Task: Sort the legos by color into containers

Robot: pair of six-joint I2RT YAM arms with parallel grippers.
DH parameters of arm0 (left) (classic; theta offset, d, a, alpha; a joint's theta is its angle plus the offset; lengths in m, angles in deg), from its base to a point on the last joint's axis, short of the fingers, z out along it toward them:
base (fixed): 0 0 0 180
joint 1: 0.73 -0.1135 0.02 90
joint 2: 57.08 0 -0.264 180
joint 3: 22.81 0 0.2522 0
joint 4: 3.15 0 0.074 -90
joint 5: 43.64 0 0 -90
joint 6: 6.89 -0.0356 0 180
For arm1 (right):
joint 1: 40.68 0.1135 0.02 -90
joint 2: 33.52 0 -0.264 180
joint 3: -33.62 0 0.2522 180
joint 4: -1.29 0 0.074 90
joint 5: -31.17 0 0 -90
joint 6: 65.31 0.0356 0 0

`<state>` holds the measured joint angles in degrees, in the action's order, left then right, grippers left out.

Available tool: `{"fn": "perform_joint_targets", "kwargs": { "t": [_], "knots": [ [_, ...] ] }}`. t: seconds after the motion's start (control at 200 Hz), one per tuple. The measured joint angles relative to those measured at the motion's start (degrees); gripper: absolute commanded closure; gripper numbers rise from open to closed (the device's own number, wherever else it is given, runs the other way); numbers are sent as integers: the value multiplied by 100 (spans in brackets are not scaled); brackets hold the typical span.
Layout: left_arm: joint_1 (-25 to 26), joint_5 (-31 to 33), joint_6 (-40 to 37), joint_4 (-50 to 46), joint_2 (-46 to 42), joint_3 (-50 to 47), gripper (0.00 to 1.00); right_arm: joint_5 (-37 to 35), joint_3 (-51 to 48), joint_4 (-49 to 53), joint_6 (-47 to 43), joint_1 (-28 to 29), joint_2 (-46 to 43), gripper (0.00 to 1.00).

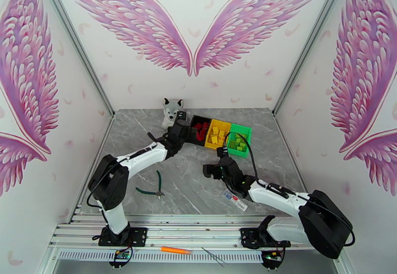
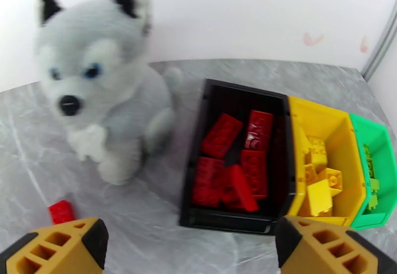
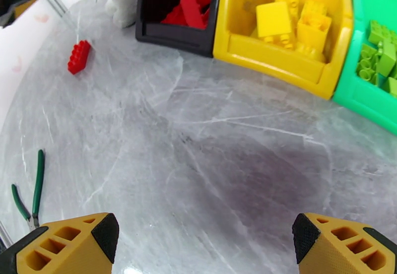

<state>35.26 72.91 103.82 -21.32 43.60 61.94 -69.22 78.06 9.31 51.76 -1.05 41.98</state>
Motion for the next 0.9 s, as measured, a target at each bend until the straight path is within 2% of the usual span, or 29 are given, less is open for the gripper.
{"fn": "perform_joint_targets", "kwargs": {
  "t": [0.245,0.635,0.9],
  "knots": [
    [-726,153,378,-223,-31,-826,9,225,387,-157,-33,295,555,1],
    [-1202,-149,575,-299,962,-752,13,289,431,-260,-31,505,743,1],
    [-1493,-372,627,-289,1436,-387,21,289,435,-264,-31,505,787,1]
  ]
}}
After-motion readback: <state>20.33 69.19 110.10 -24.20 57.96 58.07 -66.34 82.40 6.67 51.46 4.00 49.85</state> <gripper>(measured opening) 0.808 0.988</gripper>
